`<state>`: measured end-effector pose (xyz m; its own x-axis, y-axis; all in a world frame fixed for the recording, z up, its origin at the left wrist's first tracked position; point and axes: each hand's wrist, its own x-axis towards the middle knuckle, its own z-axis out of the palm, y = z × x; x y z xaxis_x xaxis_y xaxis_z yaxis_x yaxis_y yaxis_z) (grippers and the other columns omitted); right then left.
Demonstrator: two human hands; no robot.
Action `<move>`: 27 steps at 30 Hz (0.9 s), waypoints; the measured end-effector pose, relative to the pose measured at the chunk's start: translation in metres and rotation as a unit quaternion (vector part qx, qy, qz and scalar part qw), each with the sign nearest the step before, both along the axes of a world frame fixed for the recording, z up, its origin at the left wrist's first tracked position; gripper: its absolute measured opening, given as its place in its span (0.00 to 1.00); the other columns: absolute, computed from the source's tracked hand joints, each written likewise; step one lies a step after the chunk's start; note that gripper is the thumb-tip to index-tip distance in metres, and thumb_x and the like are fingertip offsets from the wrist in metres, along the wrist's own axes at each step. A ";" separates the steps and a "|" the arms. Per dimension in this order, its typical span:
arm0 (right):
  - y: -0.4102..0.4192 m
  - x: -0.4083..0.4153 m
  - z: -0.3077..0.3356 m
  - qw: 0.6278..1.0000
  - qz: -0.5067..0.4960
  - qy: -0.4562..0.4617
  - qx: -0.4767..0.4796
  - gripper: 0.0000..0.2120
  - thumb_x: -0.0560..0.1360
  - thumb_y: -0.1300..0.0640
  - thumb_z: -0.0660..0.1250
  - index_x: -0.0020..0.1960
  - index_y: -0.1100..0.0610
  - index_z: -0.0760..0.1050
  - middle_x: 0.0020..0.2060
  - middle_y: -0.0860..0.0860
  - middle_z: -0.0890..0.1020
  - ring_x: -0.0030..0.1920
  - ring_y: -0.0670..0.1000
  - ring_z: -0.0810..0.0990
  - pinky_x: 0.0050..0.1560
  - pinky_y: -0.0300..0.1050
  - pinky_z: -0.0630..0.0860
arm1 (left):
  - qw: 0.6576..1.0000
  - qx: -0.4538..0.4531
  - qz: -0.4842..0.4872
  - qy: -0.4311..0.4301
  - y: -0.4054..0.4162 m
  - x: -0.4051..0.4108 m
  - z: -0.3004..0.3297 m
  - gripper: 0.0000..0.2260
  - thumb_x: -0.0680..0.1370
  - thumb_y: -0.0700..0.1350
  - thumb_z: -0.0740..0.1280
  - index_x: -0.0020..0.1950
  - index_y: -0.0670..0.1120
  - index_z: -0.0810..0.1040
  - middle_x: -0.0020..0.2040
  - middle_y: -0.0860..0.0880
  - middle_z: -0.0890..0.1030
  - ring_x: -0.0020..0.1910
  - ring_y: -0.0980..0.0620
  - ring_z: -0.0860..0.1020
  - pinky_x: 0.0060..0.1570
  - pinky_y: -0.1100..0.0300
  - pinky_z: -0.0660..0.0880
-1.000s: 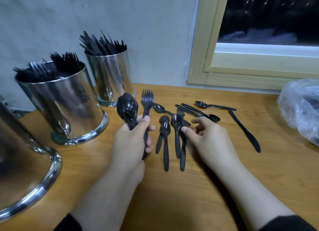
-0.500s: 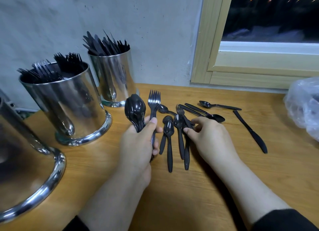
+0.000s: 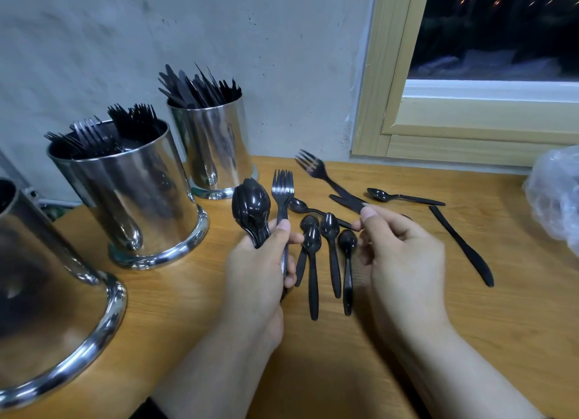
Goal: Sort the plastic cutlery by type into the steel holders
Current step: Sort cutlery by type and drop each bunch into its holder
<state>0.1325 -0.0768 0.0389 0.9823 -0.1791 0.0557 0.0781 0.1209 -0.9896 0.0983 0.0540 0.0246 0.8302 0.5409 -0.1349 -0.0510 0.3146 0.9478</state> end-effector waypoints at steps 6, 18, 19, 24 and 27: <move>0.025 -0.016 -0.011 0.994 0.083 0.039 -0.065 0.08 0.77 0.54 0.71 0.40 0.54 0.85 0.31 0.51 0.83 0.31 0.48 0.77 0.36 0.50 0.74 | 1.000 -0.007 -0.017 -0.019 0.000 0.000 0.002 0.04 0.82 0.44 0.68 0.50 0.45 0.82 0.41 0.49 0.84 0.29 0.54 0.71 0.27 0.61 0.66; 0.029 -0.021 -0.007 0.981 0.181 -0.029 -0.064 0.08 0.79 0.62 0.68 0.43 0.60 0.82 0.30 0.54 0.82 0.27 0.44 0.77 0.31 0.31 0.71 | 0.998 -0.048 -0.026 -0.035 -0.002 0.001 0.001 0.09 0.81 0.43 0.71 0.44 0.54 0.87 0.32 0.48 0.74 0.31 0.53 0.71 0.30 0.58 0.68; 0.028 -0.022 -0.007 0.981 0.180 -0.034 -0.068 0.08 0.79 0.62 0.67 0.43 0.59 0.82 0.29 0.53 0.82 0.26 0.42 0.76 0.30 0.30 0.70 | 0.998 -0.049 -0.026 -0.034 -0.002 0.001 0.001 0.09 0.81 0.43 0.70 0.44 0.53 0.87 0.32 0.48 0.74 0.30 0.53 0.71 0.29 0.59 0.68; 0.028 -0.020 -0.010 0.974 0.173 -0.049 -0.137 0.11 0.79 0.59 0.68 0.39 0.56 0.84 0.28 0.49 0.81 0.27 0.41 0.75 0.32 0.30 0.68 | 0.998 -0.061 -0.020 -0.024 -0.002 0.001 0.000 0.04 0.79 0.46 0.72 0.47 0.52 0.87 0.35 0.47 0.79 0.32 0.51 0.74 0.32 0.58 0.72; 0.028 -0.019 -0.011 0.973 0.158 -0.049 -0.161 0.10 0.78 0.57 0.70 0.39 0.51 0.85 0.27 0.45 0.81 0.28 0.41 0.77 0.31 0.31 0.68 | 0.997 -0.065 -0.034 -0.029 -0.003 0.000 0.001 0.04 0.79 0.47 0.72 0.52 0.50 0.86 0.41 0.47 0.85 0.38 0.51 0.81 0.35 0.58 0.76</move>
<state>0.1132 -0.0486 0.0278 0.9725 0.1731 0.1559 0.1840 -0.1598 -0.9698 0.0980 0.0512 0.0259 0.8726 0.4645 -0.1511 -0.0789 0.4392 0.8949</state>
